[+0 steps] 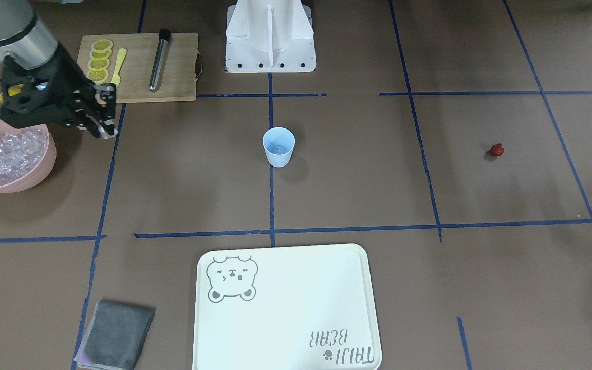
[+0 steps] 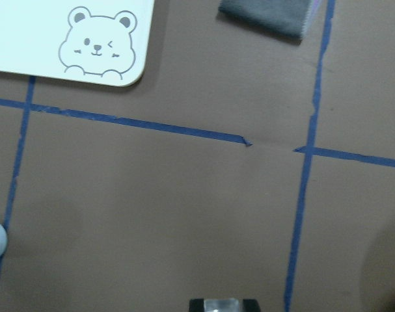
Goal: Put ice and strawberries in cup
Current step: 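Carry the ice cube with the right gripper over the blue cup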
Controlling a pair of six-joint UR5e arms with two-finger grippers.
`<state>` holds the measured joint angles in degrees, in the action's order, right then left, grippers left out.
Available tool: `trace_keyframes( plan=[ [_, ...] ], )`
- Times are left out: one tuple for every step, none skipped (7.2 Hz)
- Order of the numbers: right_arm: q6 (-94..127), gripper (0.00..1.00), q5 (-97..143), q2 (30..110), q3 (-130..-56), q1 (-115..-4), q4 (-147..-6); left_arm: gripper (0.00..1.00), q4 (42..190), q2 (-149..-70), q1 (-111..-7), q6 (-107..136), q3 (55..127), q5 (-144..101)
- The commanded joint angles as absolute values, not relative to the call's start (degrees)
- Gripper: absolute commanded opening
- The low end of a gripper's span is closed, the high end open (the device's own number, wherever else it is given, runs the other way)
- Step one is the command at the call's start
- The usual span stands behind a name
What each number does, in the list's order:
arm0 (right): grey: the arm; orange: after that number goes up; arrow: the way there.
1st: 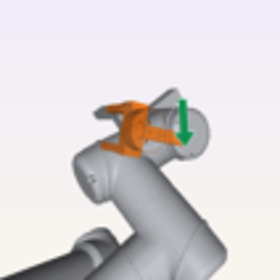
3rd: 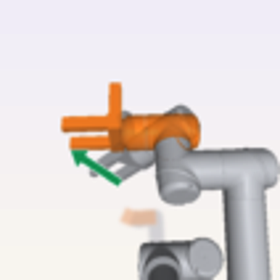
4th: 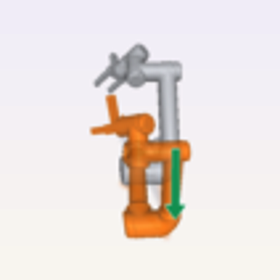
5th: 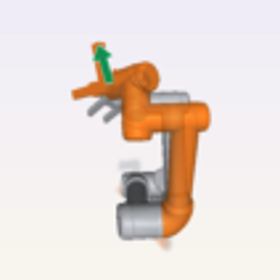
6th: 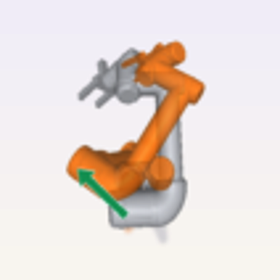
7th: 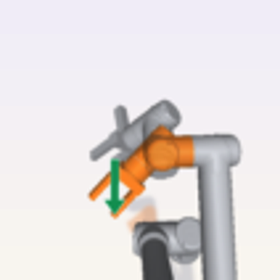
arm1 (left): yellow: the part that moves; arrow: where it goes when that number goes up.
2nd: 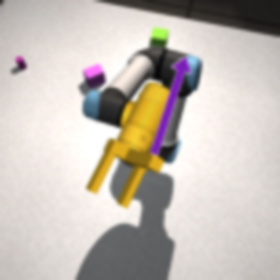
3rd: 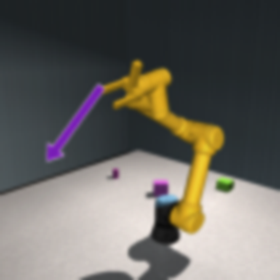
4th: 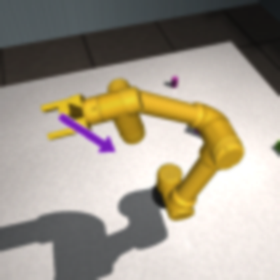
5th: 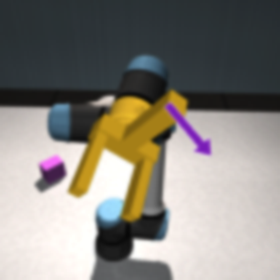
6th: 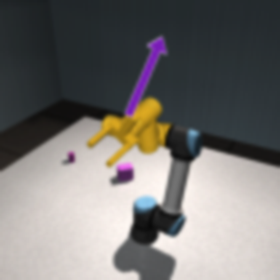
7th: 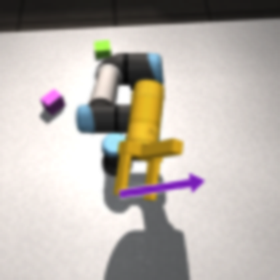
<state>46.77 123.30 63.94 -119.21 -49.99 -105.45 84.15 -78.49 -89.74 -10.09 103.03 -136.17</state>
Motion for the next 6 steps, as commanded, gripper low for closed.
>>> trace_keyframes(
  plan=[
    [58.05, 0.0, 117.02, 54.96, -118.48, -40.12, -107.93, 1.0, 84.11, -78.49, -89.74, -10.02, 103.18, -136.23],
    [62.27, 0.0, 114.2, 50.76, -116.3, -37.03, -108.36, 1.0, 84.11, -78.49, -89.74, -10.11, 103.18, -136.23],
    [65.01, 0.0, 111.82, 46.01, -113.41, -34.83, -109.41, 1.0, 84.11, -78.49, -89.74, -10.02, 103.18, -136.14],
    [67.56, 0.0, 109.71, 42.23, -109.9, -32.98, -109.51, 1.0, 84.11, -78.14, -89.74, -10.11, 103.18, -136.23],
    [69.33, 0.0, 108.64, 38.62, -106.04, -32.18, -109.51, 1.0, 84.11, -78.13, -89.65, -10.11, 103.27, -136.23],
    [70.48, 0.0, 107.94, 37.11, -104.17, -31.3, -109.51, 1.0, 84.2, -78.13, -89.74, -10.11, 103.27, -136.23]
  ],
)
